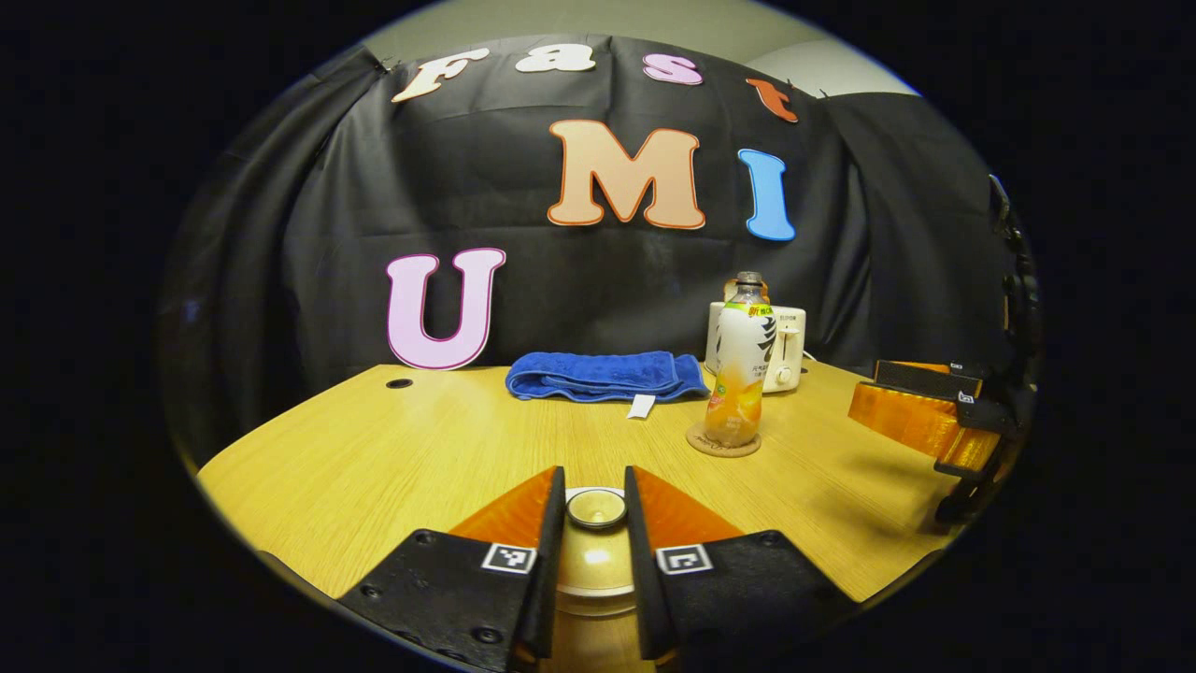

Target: Open the teacup lid with one hand, grasp the water bottle and pour water into the teacup with the other hand; after pouring, place the water bottle on the coaster and then close the teacup lid.

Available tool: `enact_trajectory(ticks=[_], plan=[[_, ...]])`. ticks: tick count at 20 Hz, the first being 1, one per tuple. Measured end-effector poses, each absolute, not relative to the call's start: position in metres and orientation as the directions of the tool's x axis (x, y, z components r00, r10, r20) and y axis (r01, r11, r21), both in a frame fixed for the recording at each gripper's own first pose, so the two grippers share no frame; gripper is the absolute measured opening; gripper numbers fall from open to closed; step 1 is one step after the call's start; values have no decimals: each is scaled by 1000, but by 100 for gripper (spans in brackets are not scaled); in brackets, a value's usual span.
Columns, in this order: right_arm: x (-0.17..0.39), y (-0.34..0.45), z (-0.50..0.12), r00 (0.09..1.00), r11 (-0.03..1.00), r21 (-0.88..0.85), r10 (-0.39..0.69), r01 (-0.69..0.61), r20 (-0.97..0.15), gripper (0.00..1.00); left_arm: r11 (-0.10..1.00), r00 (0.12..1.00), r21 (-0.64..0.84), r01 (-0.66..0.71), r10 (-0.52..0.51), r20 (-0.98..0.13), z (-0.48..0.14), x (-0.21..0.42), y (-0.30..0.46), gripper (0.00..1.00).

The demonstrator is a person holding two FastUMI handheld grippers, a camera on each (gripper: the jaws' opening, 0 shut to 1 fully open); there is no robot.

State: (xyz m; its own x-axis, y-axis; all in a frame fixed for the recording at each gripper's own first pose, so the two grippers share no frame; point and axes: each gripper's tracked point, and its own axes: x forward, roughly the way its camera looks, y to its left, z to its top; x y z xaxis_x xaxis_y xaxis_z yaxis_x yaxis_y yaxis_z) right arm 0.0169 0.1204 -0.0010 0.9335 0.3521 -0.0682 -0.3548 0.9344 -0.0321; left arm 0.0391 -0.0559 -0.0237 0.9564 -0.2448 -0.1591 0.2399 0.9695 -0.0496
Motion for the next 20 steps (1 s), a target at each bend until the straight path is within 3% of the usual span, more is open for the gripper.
enact_trajectory(ticks=[1, 4, 5, 7, 8, 14, 17, 20], plan=[[13, 122, 0, 932, 934, -29, 355, -357, -68, 99, 973, 962, -46, 228, -232, -145, -20, 39, -53, 39], [4, 125, 3, 933, 934, -9, 355, -356, -61, 98, 980, 974, -27, 197, -199, -105, -7, 33, -45, 93], [0, 124, 4, 935, 937, -3, 349, -350, -59, 97, 982, 977, -24, 189, -191, -93, -3, 28, -44, 99], [-7, 122, 5, 942, 943, 7, 332, -332, -53, 95, 983, 980, -23, 181, -183, -75, 1, 20, -44, 97], [-11, 119, 7, 946, 947, 10, 320, -320, -50, 100, 984, 981, -23, 178, -180, -69, 2, 14, -43, 97], [-38, 107, 3, 966, 966, 23, 257, -256, -36, 100, 986, 986, -27, 162, -163, -40, 5, -15, -45, 97], [-46, 99, 1, 975, 975, 10, 221, -221, -33, 95, 987, 987, -28, 157, -158, -36, 3, -25, -45, 97], [-51, 93, -5, 980, 980, 22, 197, -196, -41, 98, 988, 988, -36, 148, -150, -47, -4, -30, -41, 97]])
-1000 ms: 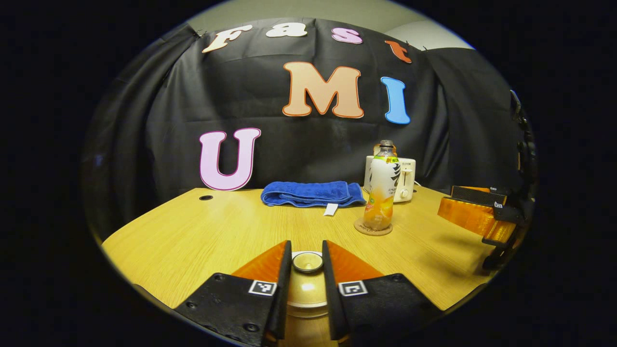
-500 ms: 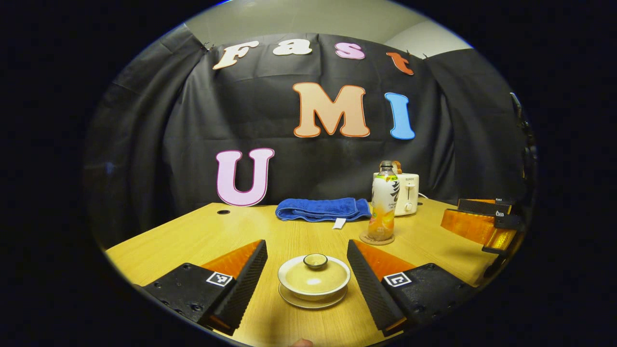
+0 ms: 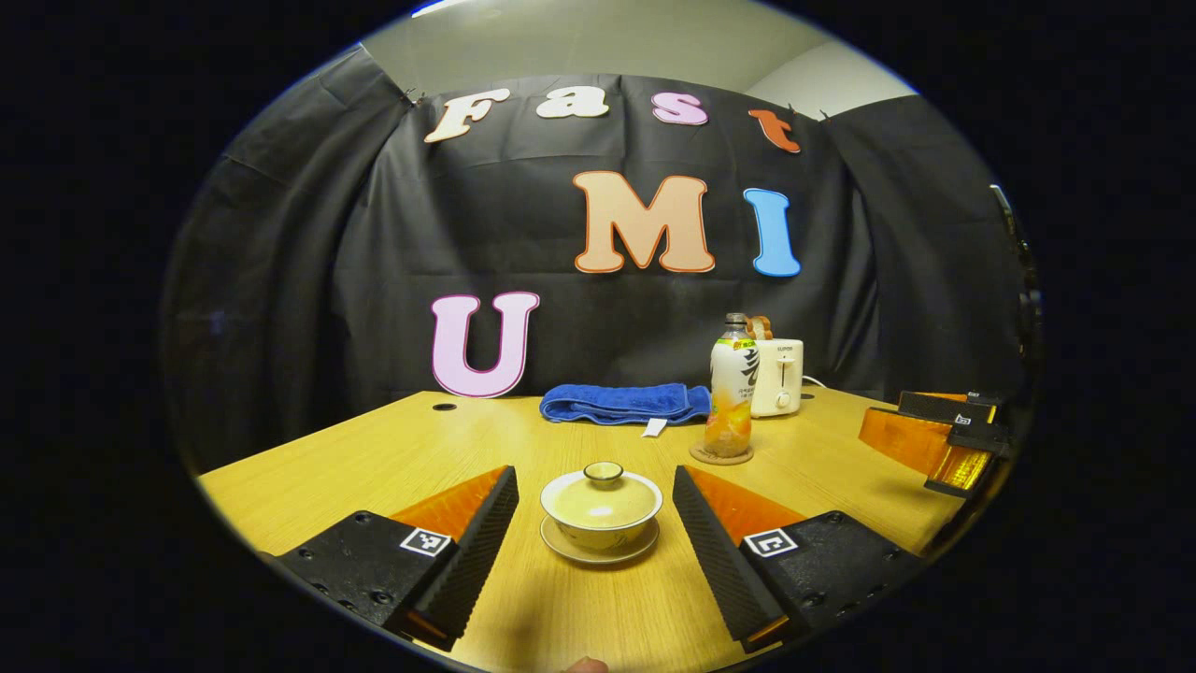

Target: Open the teacup lid with one hand, grasp the water bottle and pour water into the teacup with the other hand; after pouring, place the water bottle on the coaster and then close the teacup lid.

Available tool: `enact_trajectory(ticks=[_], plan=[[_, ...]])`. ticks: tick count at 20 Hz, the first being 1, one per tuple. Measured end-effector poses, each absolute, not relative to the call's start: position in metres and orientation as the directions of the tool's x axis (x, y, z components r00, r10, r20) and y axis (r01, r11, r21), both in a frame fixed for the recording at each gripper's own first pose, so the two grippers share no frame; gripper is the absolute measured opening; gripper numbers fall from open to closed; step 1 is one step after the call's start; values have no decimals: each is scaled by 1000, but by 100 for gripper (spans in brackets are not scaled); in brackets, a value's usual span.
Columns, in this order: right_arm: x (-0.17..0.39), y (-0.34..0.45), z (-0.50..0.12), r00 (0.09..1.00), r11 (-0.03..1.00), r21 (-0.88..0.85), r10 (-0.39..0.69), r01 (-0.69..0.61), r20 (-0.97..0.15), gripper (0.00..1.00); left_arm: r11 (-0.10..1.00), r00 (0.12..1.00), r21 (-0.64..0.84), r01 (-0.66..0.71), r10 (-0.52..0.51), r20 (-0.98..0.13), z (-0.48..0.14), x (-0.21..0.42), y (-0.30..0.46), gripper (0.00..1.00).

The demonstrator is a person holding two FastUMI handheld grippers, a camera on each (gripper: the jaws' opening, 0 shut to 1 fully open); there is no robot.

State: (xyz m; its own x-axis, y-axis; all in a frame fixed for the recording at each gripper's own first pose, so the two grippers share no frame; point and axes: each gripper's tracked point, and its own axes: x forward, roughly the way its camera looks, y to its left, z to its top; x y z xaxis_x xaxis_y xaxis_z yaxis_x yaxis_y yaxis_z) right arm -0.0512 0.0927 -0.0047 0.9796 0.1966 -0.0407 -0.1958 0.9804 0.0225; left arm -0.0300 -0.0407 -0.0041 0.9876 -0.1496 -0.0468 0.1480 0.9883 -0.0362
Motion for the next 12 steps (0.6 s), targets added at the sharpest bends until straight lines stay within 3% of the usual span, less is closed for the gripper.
enact_trajectory(ticks=[4, 5, 12], plan=[[-55, 92, -24, 978, 981, 54, 193, -189, -82, 95, 989, 989, -40, 143, -145, -43, -5, -32, -39, 97], [-57, 92, -21, 978, 980, 52, 195, -191, -71, 100, 989, 988, -35, 144, -146, -57, -8, -32, -40, 97], [-64, 94, -12, 984, 984, 9, 176, -176, -13, 97, 994, 994, -12, 110, -111, -12, -1, -31, -37, 97]])
